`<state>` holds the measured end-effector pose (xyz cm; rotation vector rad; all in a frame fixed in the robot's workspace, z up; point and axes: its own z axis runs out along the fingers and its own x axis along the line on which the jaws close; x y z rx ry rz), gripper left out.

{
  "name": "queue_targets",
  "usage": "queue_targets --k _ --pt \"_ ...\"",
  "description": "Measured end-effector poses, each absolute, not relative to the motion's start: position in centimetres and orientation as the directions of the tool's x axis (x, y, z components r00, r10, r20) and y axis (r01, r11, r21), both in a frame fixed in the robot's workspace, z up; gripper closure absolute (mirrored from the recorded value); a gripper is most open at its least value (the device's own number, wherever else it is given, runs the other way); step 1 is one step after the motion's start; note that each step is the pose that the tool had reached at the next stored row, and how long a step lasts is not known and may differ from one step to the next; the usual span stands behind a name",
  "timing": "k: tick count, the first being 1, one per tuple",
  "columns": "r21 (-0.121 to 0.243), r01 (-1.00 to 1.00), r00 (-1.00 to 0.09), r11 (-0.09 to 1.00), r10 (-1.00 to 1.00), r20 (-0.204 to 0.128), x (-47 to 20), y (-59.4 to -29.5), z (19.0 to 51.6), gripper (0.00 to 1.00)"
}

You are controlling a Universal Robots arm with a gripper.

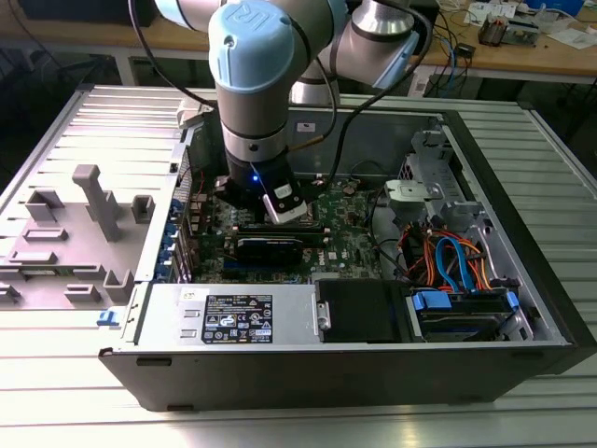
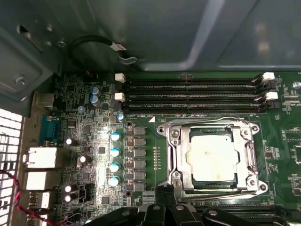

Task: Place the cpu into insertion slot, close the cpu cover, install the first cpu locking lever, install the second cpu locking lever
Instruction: 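Install the second cpu locking lever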

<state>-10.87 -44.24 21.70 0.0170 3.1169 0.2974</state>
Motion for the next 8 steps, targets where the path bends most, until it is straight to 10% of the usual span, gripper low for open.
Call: queue_targets --k 8 --pt "0.121 0.01 -1.0 0.993 0.011 -0.01 -10.9 -43.8 23.1 0.89"
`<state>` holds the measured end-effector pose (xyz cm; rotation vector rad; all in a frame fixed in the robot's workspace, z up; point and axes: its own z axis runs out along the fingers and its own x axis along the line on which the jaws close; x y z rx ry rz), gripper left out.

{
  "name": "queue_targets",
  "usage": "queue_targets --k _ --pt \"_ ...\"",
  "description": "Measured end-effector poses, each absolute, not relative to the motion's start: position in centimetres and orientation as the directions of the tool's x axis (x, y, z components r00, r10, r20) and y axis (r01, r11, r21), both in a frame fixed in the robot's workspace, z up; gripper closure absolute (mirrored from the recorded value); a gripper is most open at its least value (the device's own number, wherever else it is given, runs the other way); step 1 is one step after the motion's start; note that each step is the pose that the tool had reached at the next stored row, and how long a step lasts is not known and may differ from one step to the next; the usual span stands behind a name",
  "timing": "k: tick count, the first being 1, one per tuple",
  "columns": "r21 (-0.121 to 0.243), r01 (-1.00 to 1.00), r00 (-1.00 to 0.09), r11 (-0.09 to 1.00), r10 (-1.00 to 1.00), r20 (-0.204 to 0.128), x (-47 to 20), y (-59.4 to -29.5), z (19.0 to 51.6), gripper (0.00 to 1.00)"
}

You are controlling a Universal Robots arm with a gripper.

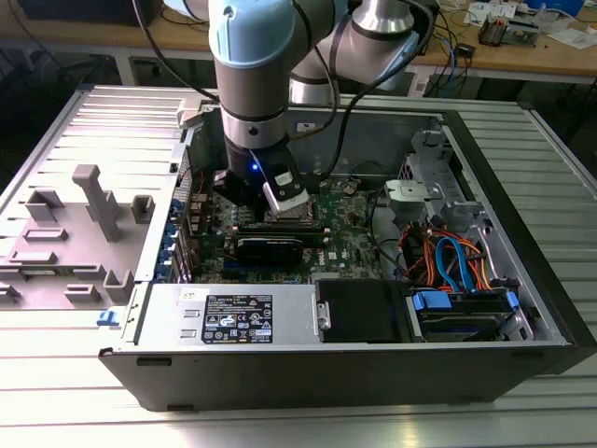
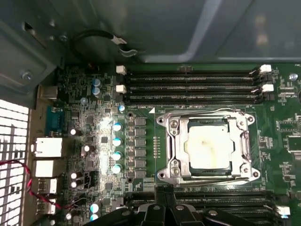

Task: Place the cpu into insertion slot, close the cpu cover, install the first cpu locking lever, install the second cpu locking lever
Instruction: 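Install the second cpu locking lever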

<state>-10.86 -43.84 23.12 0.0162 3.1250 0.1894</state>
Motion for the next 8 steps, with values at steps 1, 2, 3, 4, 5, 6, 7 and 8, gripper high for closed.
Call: queue_targets --k 1,2,3,4,5,6,7,8 --pt "0.12 0.01 -1.0 0.993 0.011 -0.01 -10.86 -43.81 23.5 0.89" --pt "0.12 0.01 -1.0 0.993 0.011 -0.01 -10.86 -43.79 23.69 0.89" --pt "0.119 0.01 -1.0 0.993 0.011 -0.01 -10.86 -43.79 23.72 0.89" --pt "0.119 0.01 -1.0 0.993 0.011 -0.01 -10.86 -43.79 23.73 0.89" --pt "0.119 0.01 -1.0 0.993 0.011 -0.01 -10.86 -43.79 23.73 0.89" --pt "0.119 0.01 -1.0 0.993 0.011 -0.01 -10.85 -43.79 23.73 0.89" --pt "0.119 0.01 -1.0 0.993 0.011 -0.01 -10.85 -43.79 23.73 0.89" --pt "0.119 0.01 -1.0 0.993 0.011 -0.01 -10.85 -43.79 23.73 0.89"
